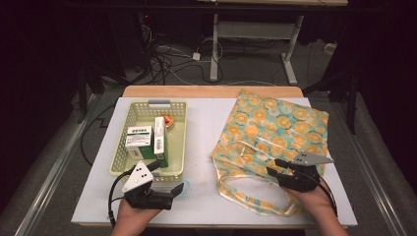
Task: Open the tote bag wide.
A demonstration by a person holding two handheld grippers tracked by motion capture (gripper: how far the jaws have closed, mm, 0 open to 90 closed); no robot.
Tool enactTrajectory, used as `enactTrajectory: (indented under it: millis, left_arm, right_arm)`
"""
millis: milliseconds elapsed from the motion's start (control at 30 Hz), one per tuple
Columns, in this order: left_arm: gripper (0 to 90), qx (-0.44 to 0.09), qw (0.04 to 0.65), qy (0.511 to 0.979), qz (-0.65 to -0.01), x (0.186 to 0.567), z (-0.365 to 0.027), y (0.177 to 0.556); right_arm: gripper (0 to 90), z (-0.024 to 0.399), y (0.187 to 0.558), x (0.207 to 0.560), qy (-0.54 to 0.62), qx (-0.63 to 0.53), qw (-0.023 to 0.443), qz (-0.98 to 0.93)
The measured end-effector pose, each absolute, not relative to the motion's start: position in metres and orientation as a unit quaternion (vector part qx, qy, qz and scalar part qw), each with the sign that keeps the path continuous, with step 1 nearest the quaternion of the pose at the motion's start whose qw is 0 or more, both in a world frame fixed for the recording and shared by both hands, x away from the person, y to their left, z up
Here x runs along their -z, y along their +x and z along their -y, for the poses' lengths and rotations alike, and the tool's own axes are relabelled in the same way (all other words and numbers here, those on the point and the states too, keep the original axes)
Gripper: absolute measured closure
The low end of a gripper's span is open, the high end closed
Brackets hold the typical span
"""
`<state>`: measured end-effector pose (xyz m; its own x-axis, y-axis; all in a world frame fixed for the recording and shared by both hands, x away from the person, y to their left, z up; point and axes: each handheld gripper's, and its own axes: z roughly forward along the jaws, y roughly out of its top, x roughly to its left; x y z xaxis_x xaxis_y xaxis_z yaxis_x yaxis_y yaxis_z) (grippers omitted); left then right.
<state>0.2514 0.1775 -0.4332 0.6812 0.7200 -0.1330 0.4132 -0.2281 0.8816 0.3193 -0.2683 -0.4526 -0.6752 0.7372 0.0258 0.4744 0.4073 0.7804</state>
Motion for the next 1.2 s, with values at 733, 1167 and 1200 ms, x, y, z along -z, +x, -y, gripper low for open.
enactTrajectory:
  millis: [733, 1167, 1200]
  left_arm:
    - [0.0, -0.15, 0.497, 0.772, -0.367, 0.435, -0.175, 0.253]
    - [0.0, -0.151, 0.497, 0.772, -0.366, 0.434, -0.176, 0.252]
    - [0.0, -0.151, 0.497, 0.772, -0.366, 0.434, -0.176, 0.252]
  right_arm:
    - [53.3, 0.257, 0.331, 0.471, 0.355, -0.337, 0.183, -0.852]
    - [76.5, 0.269, 0.334, 0.472, 0.372, -0.34, 0.177, -0.846]
    - [78.2, 0.269, 0.335, 0.474, 0.372, -0.339, 0.172, -0.847]
